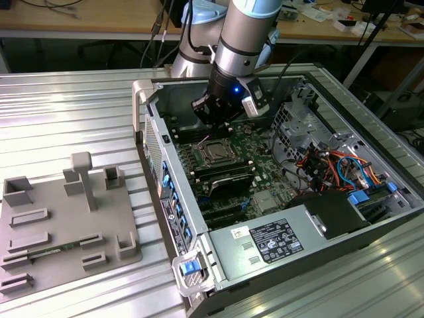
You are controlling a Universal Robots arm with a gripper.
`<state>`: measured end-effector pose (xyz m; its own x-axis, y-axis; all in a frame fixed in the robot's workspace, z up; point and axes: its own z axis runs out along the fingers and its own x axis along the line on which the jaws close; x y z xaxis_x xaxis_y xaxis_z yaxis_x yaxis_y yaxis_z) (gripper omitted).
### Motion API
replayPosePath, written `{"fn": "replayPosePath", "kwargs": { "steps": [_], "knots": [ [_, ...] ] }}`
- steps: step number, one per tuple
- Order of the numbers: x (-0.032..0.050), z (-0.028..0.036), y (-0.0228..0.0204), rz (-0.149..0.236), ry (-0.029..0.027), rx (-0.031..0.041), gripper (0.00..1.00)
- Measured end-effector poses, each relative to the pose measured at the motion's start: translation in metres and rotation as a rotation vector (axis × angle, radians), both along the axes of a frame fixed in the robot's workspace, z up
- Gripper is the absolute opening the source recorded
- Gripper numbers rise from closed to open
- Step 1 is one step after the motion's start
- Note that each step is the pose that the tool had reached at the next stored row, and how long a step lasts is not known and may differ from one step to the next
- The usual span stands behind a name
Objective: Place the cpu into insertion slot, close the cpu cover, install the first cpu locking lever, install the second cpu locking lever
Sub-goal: 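Install the first cpu locking lever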
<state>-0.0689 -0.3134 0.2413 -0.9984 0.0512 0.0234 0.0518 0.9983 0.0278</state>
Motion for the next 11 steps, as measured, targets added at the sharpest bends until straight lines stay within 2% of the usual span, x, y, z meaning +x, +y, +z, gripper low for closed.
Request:
{"fn": "replayPosePath", "kwargs": {
  "steps": [6,8,11],
  "knots": [
    [0.0008,-0.0005,0.0005,0.001,-0.0001,0.0001,0.11],
    [0.0015,-0.0007,0.0023,0.003,0.0,0.0,0.11],
    [0.0015,-0.0007,0.0046,0.03,0.0,0.0,0.11]
  ]
}}
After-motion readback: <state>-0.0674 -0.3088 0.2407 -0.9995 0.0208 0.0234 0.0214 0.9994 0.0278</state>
